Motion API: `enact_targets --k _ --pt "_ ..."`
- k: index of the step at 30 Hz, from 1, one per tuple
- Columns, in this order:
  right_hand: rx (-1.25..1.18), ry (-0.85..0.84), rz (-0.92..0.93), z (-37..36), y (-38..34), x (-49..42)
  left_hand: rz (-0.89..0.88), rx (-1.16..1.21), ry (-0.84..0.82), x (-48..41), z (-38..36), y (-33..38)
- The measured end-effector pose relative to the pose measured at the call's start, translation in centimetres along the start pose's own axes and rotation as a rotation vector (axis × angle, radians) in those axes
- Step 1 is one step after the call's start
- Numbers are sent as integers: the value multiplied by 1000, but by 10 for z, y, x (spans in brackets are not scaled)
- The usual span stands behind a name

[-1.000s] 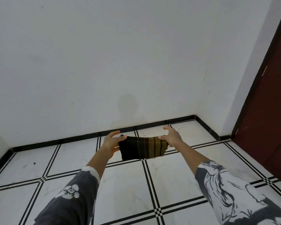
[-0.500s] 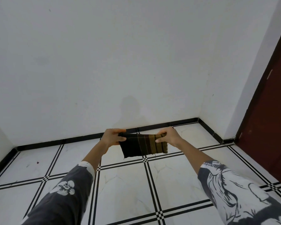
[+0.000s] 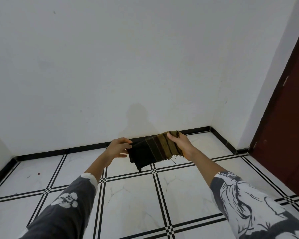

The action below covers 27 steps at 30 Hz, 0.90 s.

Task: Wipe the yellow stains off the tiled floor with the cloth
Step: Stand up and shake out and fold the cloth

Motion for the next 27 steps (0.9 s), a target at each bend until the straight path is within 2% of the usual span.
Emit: enact_targets --k 2,4,8,10,13,16,20,23,27 --pt "105 -53 49 -11 -4 1 60 -386 -113 0 -12 -8" --pt "222 -116 62 -25 -5 2 29 -589 -236 3 -33 -8" --pt "521 -265 104 -54 -2 6 -22 -234 -348 7 -72 3" --pt "568 -301 119 -59 -2 7 -55 -313 -389 6 -89 2" --pt "631 -329 103 -56 -4 7 -49 -403 -296 1 -87 -2" --pt "636 -260 85 -40 -2 7 -30 -337 -305 6 -86 -3" --pt "547 -146 116 -26 2 7 53 -130 -391 18 -96 -5" --pt "475 -67 107 -18 9 14 79 -75 -428 24 -106 -10" --pt "490 185 -11 22 38 38 111 -10 -318 9 -115 -26"
Point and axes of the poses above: each hand's wrist, its own x-axis away from the middle knuckle, its own z-axis out of the back of the hand, y = z × x, the point moved 9 cm from there along -x, towards the middle knuckle, and after that the axes turned 3 degrees about y, right-handed, at the moved point
